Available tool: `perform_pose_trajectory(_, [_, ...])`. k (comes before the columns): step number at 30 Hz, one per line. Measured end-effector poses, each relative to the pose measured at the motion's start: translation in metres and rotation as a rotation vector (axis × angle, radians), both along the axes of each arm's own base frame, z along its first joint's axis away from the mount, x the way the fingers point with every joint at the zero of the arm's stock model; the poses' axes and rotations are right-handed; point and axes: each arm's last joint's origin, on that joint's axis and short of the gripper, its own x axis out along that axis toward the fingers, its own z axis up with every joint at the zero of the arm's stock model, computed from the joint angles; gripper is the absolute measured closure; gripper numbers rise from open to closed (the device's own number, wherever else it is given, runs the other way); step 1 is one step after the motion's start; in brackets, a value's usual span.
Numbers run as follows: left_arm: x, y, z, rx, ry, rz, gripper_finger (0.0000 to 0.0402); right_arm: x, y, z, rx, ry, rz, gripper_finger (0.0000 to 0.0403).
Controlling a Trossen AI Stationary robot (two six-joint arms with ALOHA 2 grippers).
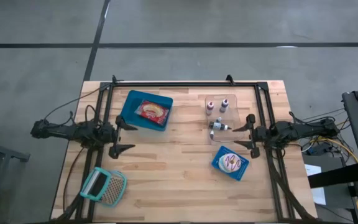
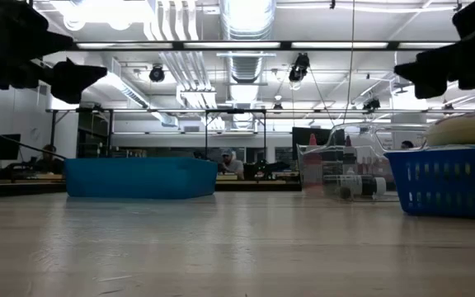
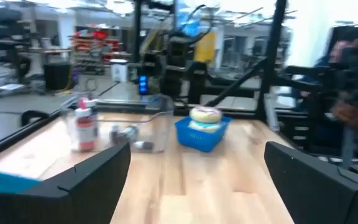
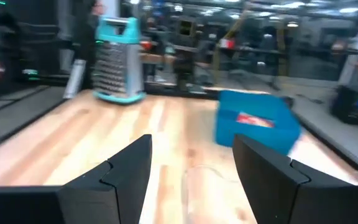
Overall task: Pick & Place Food Item
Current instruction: Return to Home Position
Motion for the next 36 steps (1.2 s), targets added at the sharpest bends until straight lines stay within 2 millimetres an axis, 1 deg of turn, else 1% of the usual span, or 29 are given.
perform_pose_trajectory(6, [0.003,0.009,-0.003,-0.027,0.041,0.104,0.0025,0.001,-0.002,0.000,-0.059,-0.054,-0.072,0.0181])
perform_pose_trajectory(10, [0.005,0.016,-0.006,-0.028,0.076,0.158,0.0025,0.002,-0.002,-0.001,-0.089,-0.075,-0.083,0.0181])
perform_pose_trajectory(17, [0.006,0.025,-0.010,-0.022,0.114,0.159,0.0025,0.002,-0.003,-0.001,-0.132,-0.075,-0.102,0.0181])
perform_pose_trajectory(22, [0.005,0.029,-0.009,0.022,0.114,0.185,0.0025,0.003,-0.007,-0.001,-0.161,-0.071,-0.144,0.0181])
perform_pose_trajectory(28, [0.006,0.030,-0.008,0.067,0.096,0.184,0.0025,0.004,-0.011,-0.002,-0.144,-0.057,-0.187,0.0181])
perform_pose_trajectory(36, [0.006,0.030,-0.007,0.123,0.093,0.180,0.0025,0.008,-0.010,-0.008,-0.137,0.017,-0.181,0.0181])
